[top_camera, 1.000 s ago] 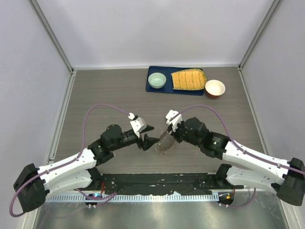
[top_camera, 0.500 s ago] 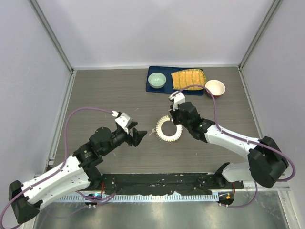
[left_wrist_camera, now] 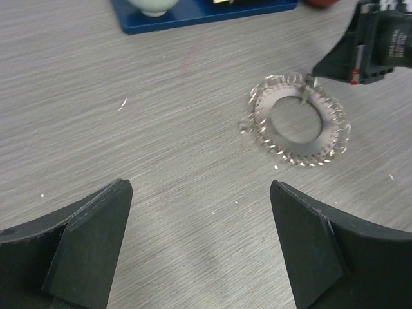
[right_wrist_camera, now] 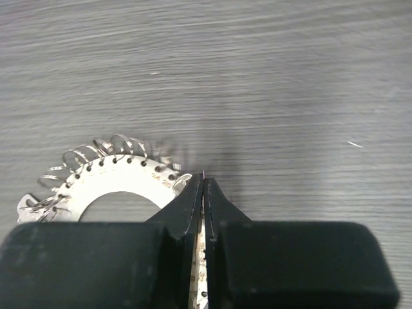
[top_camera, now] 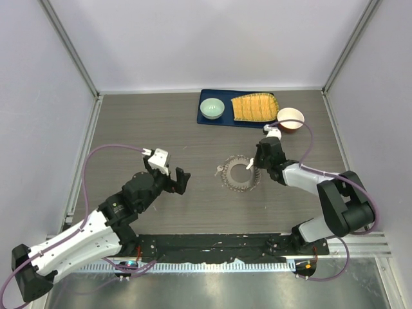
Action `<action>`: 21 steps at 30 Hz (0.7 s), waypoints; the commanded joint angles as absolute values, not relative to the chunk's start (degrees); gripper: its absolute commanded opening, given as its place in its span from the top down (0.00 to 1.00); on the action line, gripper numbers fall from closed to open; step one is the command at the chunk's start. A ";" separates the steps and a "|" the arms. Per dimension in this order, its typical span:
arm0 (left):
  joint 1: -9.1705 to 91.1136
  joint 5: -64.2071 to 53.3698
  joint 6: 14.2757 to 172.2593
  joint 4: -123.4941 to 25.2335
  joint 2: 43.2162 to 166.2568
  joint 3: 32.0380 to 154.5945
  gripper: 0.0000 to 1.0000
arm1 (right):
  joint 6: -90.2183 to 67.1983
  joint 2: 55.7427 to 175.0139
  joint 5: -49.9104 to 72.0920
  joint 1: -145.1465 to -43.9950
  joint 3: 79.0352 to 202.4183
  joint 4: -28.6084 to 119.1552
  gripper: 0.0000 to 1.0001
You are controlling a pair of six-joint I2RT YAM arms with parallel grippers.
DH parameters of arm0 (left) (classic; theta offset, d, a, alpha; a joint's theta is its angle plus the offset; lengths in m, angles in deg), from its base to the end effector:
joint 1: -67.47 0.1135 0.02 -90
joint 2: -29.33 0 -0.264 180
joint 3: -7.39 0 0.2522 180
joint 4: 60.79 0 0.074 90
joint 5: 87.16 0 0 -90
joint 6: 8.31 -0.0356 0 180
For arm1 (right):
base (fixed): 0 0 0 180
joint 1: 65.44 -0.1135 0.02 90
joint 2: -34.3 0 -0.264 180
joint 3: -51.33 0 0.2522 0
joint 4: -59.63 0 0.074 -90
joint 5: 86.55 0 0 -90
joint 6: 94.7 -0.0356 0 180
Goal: Put the keys on the keyring
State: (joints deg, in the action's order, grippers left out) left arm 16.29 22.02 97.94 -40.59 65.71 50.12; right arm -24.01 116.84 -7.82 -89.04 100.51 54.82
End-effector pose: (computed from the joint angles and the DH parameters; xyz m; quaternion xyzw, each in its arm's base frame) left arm 0.1110 -0.1194 0.2722 0.1350 0.7713 -0.2284 0.5786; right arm 0.2612 0.1065 0.1693 0.0094 0.8961 0.0769 0.4371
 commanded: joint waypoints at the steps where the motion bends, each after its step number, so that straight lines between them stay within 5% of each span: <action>1: 17.11 28.24 101.11 -39.91 67.90 52.35 0.06 | -30.62 117.97 -9.12 -83.92 99.81 59.23 0.89; 11: 27.56 27.80 112.61 -34.12 72.83 56.03 0.00 | -28.17 108.05 -10.43 -82.06 102.53 52.92 0.25; 14: 32.73 27.28 118.94 -28.50 73.10 59.11 0.00 | -26.85 101.64 -12.98 -82.06 103.85 48.35 0.13; 21: 39.52 30.07 123.09 -14.98 72.75 68.16 0.00 | -24.39 82.83 -22.55 -82.06 106.57 38.94 0.04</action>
